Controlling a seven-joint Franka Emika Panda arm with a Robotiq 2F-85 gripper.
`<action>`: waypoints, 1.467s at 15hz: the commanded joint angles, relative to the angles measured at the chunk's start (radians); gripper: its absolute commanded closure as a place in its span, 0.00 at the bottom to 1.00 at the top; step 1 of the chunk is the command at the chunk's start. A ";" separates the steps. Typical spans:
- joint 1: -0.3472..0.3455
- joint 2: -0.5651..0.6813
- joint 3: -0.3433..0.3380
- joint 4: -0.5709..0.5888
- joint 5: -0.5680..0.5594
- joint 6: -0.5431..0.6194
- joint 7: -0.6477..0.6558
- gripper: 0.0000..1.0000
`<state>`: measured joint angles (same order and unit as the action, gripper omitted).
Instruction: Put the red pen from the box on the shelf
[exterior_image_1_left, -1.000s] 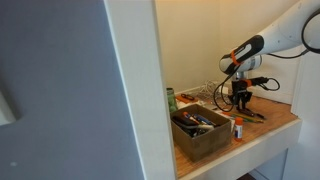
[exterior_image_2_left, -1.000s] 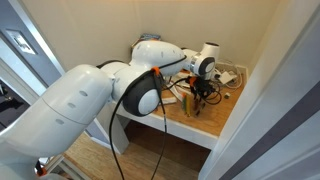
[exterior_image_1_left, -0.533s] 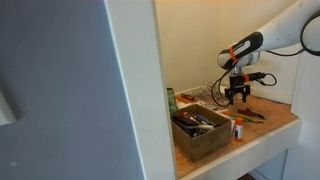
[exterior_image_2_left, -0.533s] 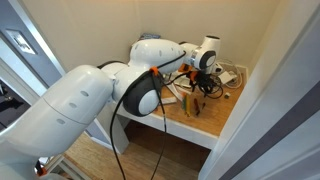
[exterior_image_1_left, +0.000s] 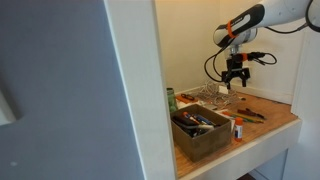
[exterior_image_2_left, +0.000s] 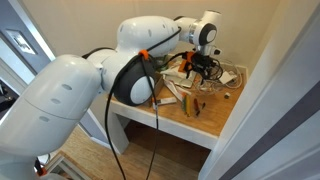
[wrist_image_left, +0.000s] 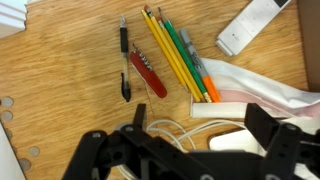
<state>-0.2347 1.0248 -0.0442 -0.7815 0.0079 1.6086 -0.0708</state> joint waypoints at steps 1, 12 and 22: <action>0.031 -0.103 0.003 -0.082 -0.002 0.024 0.022 0.00; 0.161 -0.424 0.003 -0.443 -0.026 0.193 0.051 0.00; 0.195 -0.692 0.007 -0.861 -0.023 0.351 0.028 0.00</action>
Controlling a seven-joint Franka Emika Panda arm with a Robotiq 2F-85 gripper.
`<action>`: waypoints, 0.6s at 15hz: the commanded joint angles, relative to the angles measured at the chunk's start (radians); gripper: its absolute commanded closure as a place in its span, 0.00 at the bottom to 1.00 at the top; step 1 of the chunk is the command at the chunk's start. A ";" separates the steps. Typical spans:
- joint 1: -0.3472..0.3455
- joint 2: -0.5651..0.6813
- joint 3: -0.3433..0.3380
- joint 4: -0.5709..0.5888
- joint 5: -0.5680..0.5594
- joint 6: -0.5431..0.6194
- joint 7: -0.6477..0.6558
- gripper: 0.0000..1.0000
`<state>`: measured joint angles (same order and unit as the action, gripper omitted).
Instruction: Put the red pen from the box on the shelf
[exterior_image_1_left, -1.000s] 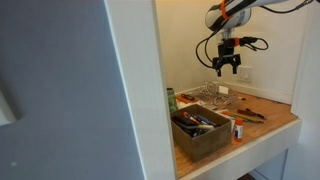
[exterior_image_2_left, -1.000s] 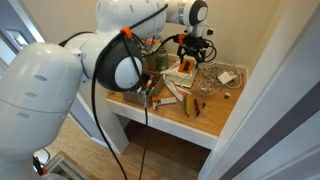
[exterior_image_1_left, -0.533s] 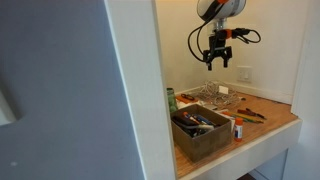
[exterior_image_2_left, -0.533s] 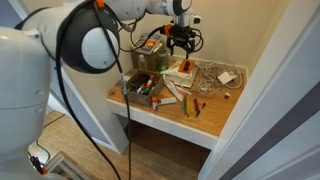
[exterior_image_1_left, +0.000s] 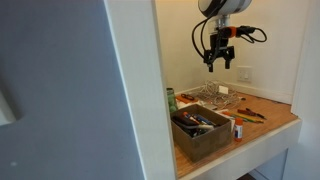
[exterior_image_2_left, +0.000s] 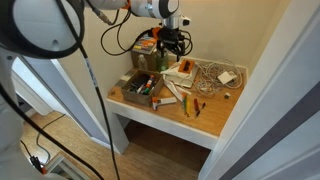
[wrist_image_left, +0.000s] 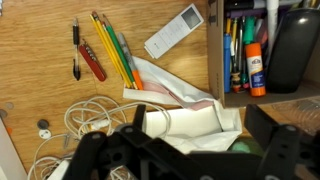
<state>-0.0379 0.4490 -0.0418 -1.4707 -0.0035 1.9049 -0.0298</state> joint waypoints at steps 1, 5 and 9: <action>-0.004 -0.141 0.006 -0.208 -0.006 0.063 -0.022 0.00; -0.005 -0.211 0.003 -0.311 -0.007 0.089 -0.025 0.00; -0.004 -0.169 0.003 -0.252 -0.001 0.053 -0.017 0.00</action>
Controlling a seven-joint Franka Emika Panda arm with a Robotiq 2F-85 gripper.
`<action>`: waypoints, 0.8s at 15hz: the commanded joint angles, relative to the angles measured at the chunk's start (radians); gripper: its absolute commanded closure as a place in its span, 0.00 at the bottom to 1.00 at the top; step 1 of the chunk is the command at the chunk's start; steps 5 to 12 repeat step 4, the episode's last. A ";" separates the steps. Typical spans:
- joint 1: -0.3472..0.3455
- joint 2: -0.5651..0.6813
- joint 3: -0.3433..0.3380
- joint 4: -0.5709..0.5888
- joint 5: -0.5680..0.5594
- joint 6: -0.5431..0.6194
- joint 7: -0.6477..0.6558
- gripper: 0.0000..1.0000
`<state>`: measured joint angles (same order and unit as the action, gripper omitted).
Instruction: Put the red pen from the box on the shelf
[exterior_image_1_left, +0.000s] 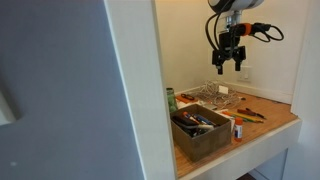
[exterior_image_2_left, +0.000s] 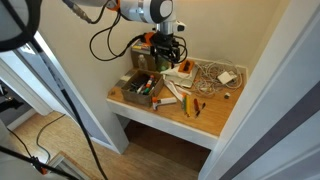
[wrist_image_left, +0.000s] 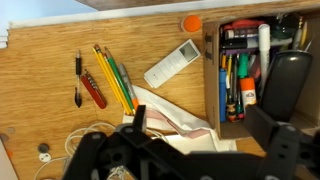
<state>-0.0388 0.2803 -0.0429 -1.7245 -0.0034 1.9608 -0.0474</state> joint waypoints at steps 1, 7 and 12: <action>-0.004 0.001 0.004 0.002 -0.001 -0.002 0.001 0.00; -0.004 0.005 0.004 0.003 -0.001 -0.002 0.001 0.00; -0.004 0.005 0.004 0.003 -0.001 -0.002 0.001 0.00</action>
